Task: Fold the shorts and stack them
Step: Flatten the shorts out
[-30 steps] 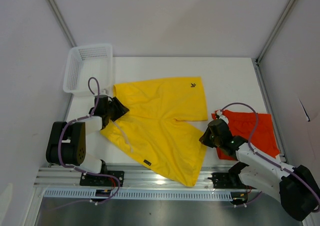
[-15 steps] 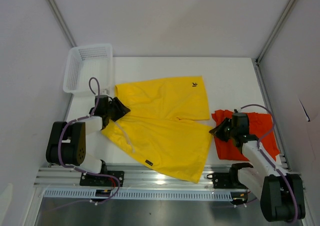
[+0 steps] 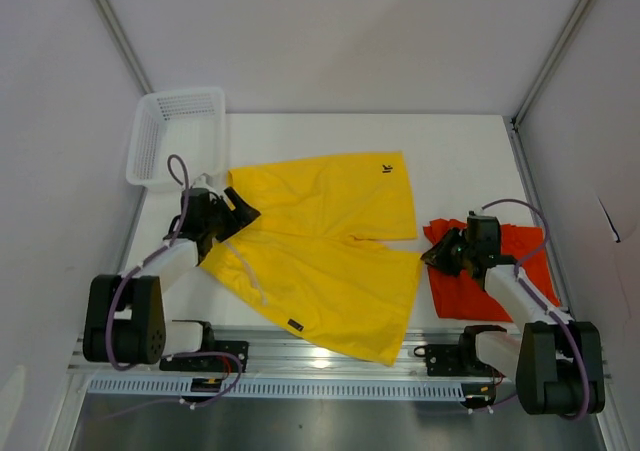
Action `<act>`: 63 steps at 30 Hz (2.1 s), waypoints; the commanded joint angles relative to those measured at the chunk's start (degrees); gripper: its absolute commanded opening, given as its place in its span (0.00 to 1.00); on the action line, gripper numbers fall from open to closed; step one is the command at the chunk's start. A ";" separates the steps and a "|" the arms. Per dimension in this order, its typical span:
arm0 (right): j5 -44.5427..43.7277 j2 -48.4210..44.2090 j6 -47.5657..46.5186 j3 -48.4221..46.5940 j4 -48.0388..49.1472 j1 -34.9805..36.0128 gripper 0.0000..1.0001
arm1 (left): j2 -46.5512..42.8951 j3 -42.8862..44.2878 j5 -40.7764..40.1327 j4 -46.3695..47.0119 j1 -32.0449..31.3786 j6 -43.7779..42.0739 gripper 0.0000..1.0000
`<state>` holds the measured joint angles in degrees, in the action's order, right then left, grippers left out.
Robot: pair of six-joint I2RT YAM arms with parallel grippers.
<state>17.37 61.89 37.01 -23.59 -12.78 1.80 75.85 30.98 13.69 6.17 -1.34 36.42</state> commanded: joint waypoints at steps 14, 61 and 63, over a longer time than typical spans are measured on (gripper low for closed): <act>-2.26 12.27 -2.47 -21.48 1.69 11.38 0.63 | -19.18 1.18 -4.20 -13.91 0.38 0.67 0.99; 3.89 87.97 -0.45 -112.36 -21.77 5.32 0.27 | 45.97 61.74 -7.54 -22.61 -7.80 6.74 0.97; 5.05 85.78 -0.54 -111.85 -20.19 4.62 0.40 | 42.29 62.18 -8.41 -23.75 -7.80 5.59 0.99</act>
<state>19.25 149.32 37.08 -131.74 -31.31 7.64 122.32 90.04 4.91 -16.12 -8.71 42.52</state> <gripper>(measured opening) 0.344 0.985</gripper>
